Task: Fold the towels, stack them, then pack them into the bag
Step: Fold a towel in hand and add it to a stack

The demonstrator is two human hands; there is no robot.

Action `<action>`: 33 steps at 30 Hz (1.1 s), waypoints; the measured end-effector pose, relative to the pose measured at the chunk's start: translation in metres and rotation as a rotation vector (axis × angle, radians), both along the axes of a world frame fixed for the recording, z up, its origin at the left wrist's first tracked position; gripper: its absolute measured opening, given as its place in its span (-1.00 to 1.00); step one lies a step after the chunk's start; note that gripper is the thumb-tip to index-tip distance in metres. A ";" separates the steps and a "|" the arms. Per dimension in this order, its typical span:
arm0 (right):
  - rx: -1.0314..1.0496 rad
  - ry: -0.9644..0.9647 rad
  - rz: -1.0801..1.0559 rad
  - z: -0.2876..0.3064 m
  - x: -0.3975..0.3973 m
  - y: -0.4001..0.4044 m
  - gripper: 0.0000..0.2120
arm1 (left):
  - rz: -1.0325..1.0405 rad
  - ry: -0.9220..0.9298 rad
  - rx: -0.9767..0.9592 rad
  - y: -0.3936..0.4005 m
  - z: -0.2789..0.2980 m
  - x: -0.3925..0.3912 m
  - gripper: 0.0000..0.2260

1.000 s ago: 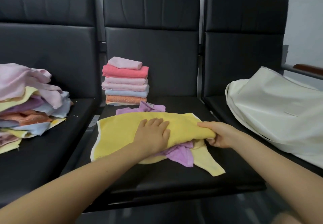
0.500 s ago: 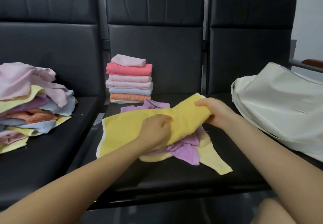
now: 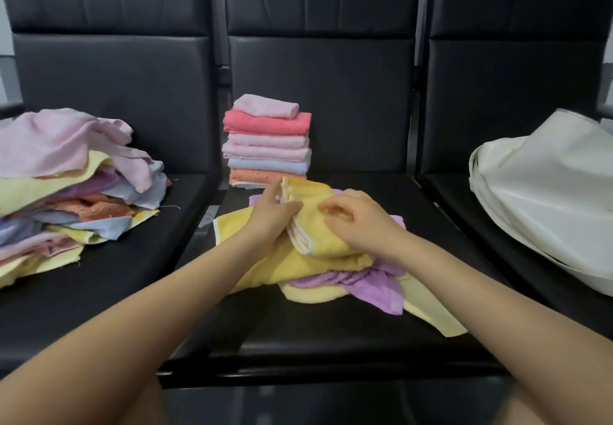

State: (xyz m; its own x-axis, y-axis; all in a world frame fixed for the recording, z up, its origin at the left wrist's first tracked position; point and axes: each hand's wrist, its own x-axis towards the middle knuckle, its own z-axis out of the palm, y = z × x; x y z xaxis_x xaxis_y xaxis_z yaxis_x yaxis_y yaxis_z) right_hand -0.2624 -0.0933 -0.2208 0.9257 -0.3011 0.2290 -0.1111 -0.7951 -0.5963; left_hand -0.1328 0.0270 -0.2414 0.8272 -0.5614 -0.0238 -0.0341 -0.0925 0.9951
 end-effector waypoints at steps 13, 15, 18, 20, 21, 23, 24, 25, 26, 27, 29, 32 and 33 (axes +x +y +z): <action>0.039 0.180 -0.041 -0.020 0.011 0.008 -0.55 | -0.249 -0.708 0.638 0.020 -0.020 -0.003 -0.56; 0.176 0.085 -0.144 -0.020 0.010 0.007 -0.55 | -0.225 -0.722 0.636 0.024 -0.019 -0.010 -0.56; 0.461 -0.017 -0.257 -0.014 0.008 0.003 -0.54 | -0.172 -0.668 0.520 0.029 -0.018 -0.017 -0.58; 0.625 -0.095 -0.279 -0.008 0.009 0.000 -0.56 | -0.084 -0.515 0.377 0.032 -0.012 -0.019 -0.61; 0.667 -0.133 -0.277 -0.006 0.009 0.000 -0.59 | -0.028 -0.408 0.302 0.033 -0.007 -0.019 -0.63; 0.695 -0.182 -0.249 -0.004 0.010 0.001 -0.63 | 0.061 -0.255 0.180 0.035 -0.001 -0.015 -0.63; 0.685 -0.188 -0.233 -0.004 0.012 0.003 -0.64 | 0.083 -0.226 0.149 0.037 -0.001 -0.012 -0.63; 0.665 -0.185 -0.220 -0.005 0.013 0.004 -0.64 | 0.091 -0.210 0.132 0.038 -0.002 -0.011 -0.62; 0.649 -0.177 -0.212 -0.006 0.014 0.006 -0.64 | 0.094 -0.203 0.122 0.039 -0.003 -0.011 -0.62; 0.645 -0.167 -0.208 -0.006 0.015 0.007 -0.64 | 0.097 -0.207 0.114 0.040 -0.004 -0.011 -0.63; 0.660 -0.147 -0.201 -0.008 0.016 0.008 -0.65 | 0.112 -0.283 0.126 0.040 -0.006 -0.012 -0.68; 0.669 -0.094 -0.218 -0.008 0.017 0.007 -0.64 | 0.017 -0.520 0.289 0.041 -0.013 -0.013 -0.67; 0.668 -0.052 -0.250 -0.007 0.018 0.006 -0.63 | -0.034 -0.583 0.372 0.040 -0.018 -0.013 -0.64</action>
